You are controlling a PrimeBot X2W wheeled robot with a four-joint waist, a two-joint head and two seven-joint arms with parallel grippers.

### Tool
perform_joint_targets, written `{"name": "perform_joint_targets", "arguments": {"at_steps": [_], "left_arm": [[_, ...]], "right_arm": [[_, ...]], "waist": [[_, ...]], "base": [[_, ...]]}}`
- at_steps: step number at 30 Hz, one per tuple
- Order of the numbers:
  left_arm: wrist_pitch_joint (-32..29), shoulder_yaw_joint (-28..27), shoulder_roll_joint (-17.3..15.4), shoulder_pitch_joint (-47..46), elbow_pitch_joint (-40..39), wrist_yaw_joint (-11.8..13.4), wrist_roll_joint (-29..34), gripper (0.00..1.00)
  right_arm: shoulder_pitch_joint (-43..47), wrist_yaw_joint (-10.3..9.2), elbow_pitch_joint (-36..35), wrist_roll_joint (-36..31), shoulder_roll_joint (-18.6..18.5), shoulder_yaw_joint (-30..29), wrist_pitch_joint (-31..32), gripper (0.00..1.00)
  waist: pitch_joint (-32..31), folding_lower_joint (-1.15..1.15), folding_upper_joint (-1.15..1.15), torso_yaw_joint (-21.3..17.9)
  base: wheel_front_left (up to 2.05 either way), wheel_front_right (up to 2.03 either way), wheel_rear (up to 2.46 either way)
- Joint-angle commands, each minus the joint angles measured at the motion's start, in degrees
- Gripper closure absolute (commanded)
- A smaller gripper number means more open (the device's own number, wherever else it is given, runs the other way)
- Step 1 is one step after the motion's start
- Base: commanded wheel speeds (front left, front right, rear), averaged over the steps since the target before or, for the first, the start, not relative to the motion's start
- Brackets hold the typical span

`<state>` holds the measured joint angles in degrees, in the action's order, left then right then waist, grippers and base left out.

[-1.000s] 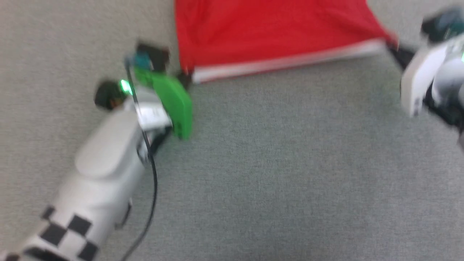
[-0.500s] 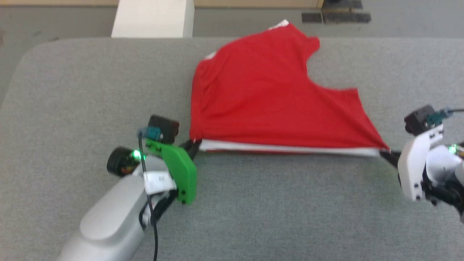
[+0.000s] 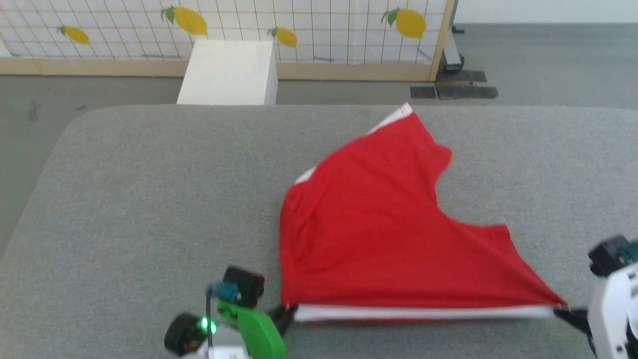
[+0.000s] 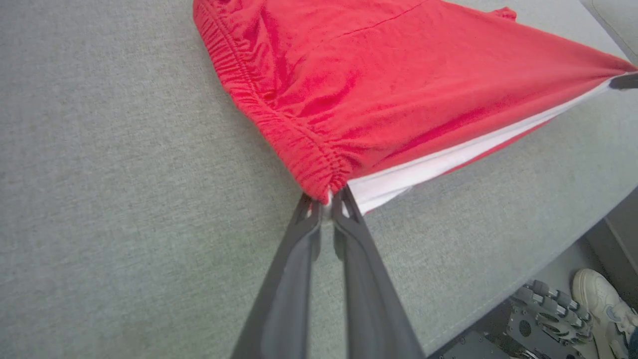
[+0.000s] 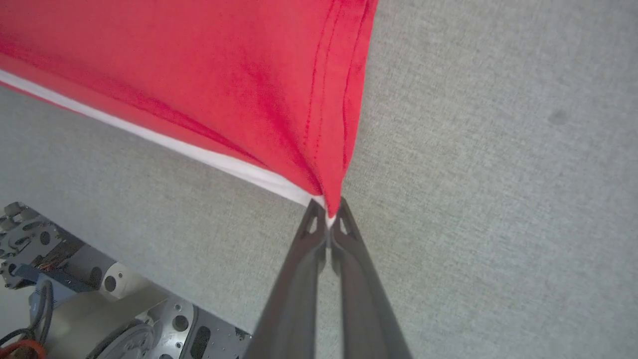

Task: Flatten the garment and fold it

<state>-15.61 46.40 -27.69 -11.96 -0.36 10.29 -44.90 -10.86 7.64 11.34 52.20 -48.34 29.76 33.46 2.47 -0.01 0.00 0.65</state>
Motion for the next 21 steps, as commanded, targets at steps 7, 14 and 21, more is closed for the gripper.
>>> {"name": "perform_joint_targets", "arguments": {"at_steps": [7, 14, 21], "left_arm": [[-1.4, 1.4, -3.8, 6.5, -6.8, 3.9, 0.5, 1.00], [-1.3, 0.8, -2.6, 2.1, -9.1, 4.3, 2.6, 1.00], [-0.4, -0.7, 0.8, -5.3, -8.3, 3.7, 4.1, 1.00]], "right_arm": [[12.3, -0.15, -7.6, 1.9, -3.1, -9.5, 4.8, 1.00], [10.6, -0.15, -16.3, -1.5, -0.5, -18.0, 2.1, 1.00], [0.1, -0.15, -18.1, -6.0, 1.6, -20.1, 2.4, 1.00]], "waist": [[-0.4, 0.01, 0.00, 1.0], [3.2, 0.01, 0.00, 2.8], [9.0, 0.01, 0.00, 6.2]], "base": [[0.00, 0.00, 0.00], [0.00, 0.00, 0.00], [0.00, 0.00, 0.00]]}}
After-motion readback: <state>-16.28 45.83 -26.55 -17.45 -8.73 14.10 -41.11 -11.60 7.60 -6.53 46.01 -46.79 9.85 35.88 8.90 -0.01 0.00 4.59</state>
